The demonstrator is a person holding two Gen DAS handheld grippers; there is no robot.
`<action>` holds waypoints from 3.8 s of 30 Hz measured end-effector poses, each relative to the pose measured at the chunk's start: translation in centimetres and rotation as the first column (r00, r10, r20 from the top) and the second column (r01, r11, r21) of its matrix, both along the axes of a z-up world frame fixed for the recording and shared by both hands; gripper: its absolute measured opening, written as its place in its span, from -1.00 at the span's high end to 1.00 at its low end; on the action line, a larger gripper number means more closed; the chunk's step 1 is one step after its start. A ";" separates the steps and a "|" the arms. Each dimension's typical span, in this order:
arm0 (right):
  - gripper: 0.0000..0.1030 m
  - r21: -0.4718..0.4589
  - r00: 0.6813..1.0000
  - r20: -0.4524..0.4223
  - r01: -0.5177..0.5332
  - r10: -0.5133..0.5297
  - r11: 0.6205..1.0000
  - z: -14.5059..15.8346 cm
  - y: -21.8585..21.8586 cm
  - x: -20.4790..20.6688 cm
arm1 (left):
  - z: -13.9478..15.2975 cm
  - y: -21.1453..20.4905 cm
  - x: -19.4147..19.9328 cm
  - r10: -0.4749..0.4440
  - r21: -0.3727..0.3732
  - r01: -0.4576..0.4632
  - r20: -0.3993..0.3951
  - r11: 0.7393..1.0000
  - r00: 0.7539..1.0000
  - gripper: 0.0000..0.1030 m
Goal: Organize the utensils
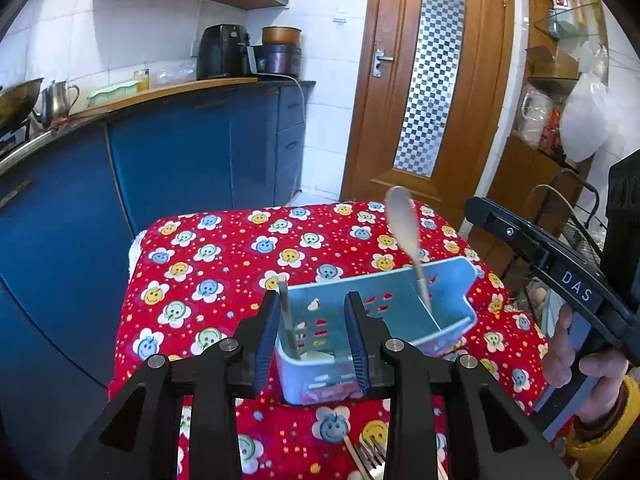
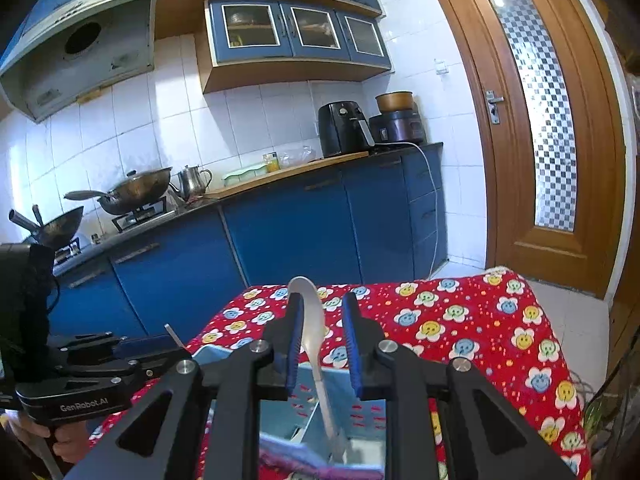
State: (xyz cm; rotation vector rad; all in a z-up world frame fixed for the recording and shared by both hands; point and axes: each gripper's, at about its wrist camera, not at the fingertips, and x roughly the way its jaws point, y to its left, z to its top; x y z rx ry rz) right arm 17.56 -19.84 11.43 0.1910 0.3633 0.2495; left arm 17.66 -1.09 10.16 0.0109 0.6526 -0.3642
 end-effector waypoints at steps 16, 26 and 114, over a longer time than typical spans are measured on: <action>0.57 0.039 0.990 -0.138 0.012 -0.006 0.999 -1.3 -0.8 -6.1 | -1.3 1.7 -4.9 -0.012 -0.005 0.012 -0.092 1.000 0.996 0.31; 0.57 0.018 0.965 -0.262 0.007 -0.002 1.000 -4.6 -0.6 -10.2 | -4.4 1.4 -7.3 -0.024 0.011 0.027 -0.199 1.000 0.980 0.31; 0.89 0.038 0.810 -0.574 -0.122 0.122 0.992 -12.1 -0.7 -11.1 | -4.8 1.3 -10.4 -0.071 -0.123 0.057 -0.118 0.991 0.990 0.92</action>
